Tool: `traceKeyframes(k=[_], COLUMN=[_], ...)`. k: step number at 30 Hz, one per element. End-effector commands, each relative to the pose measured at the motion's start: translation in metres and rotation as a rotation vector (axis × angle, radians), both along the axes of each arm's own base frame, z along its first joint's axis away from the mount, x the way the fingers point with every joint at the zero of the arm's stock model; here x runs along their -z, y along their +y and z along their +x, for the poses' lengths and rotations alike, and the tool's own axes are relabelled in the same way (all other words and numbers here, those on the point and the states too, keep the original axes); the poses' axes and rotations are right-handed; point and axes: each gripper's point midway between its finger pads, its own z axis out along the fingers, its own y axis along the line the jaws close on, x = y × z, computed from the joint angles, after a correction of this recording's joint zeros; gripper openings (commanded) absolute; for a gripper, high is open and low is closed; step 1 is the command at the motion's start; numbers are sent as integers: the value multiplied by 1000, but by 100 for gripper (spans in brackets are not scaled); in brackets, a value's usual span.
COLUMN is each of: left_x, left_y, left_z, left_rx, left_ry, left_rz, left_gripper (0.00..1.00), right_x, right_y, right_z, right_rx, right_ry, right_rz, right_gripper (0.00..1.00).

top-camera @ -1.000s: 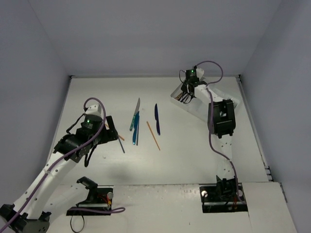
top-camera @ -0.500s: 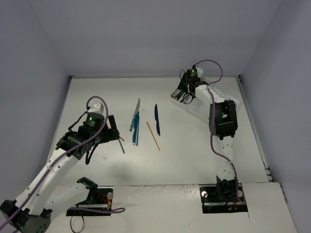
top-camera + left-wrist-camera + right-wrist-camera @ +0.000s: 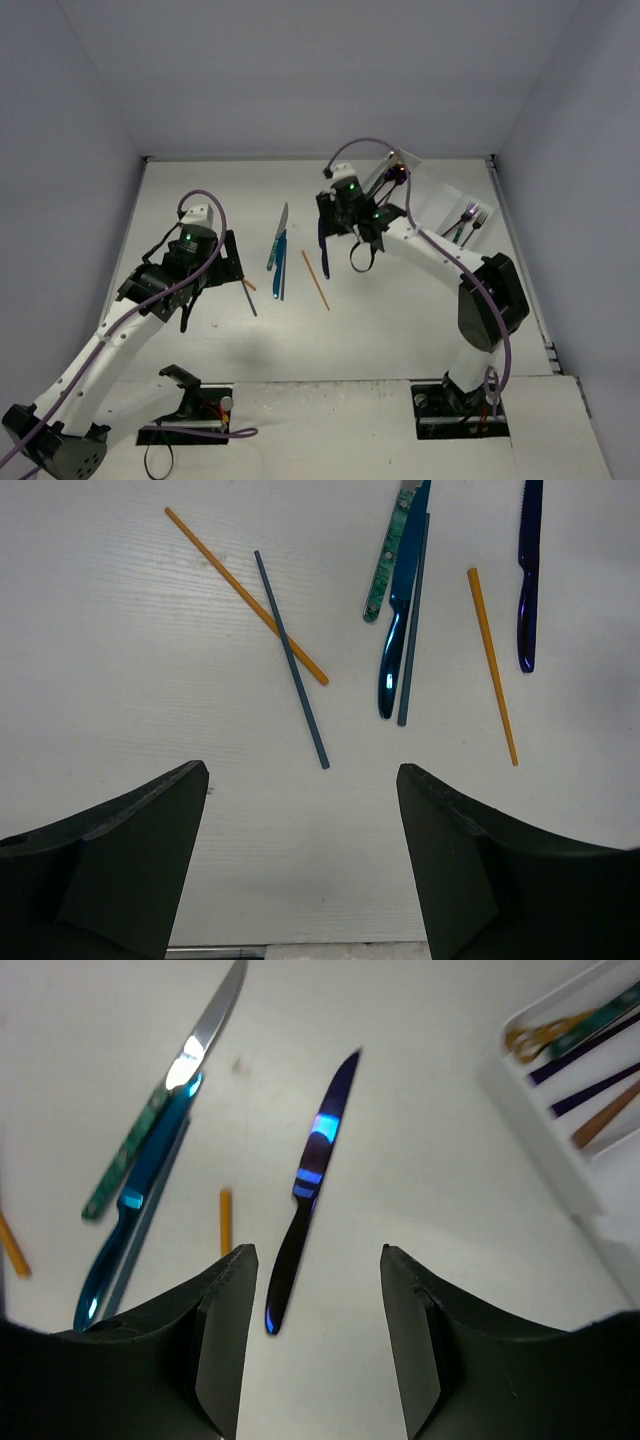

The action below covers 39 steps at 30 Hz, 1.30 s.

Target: Sort the eating utensils into containers

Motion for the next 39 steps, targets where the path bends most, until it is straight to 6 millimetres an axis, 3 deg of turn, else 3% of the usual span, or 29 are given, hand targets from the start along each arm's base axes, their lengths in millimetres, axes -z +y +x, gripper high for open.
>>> traceKeyframes(k=[1, 6, 16, 25, 35, 39], left_x=[-29, -30, -29, -24, -21, -22], left_y=[9, 9, 7, 10, 11, 12], left_z=[10, 8, 2, -6, -10, -11], left_rx=[-17, -15, -12, -17, -17, -17], left_ry=[-97, -100, -103, -90, -82, -84], left_rz=[23, 13, -17, -24, -21, -18], left_gripper=[74, 74, 73, 74, 74, 74], right_x=[33, 54, 101, 112, 132, 132], right_y=[13, 32, 56, 78, 81, 82], right_z=[-48, -73, -82, -78, -69, -65], right_rx=[-109, -138, -174, -200, -173, -167], right_ry=[75, 129, 210, 211, 221, 215], right_rz=[-108, -123, -182, -197, -234, -238], right_gripper=[49, 47, 41, 37, 31, 20])
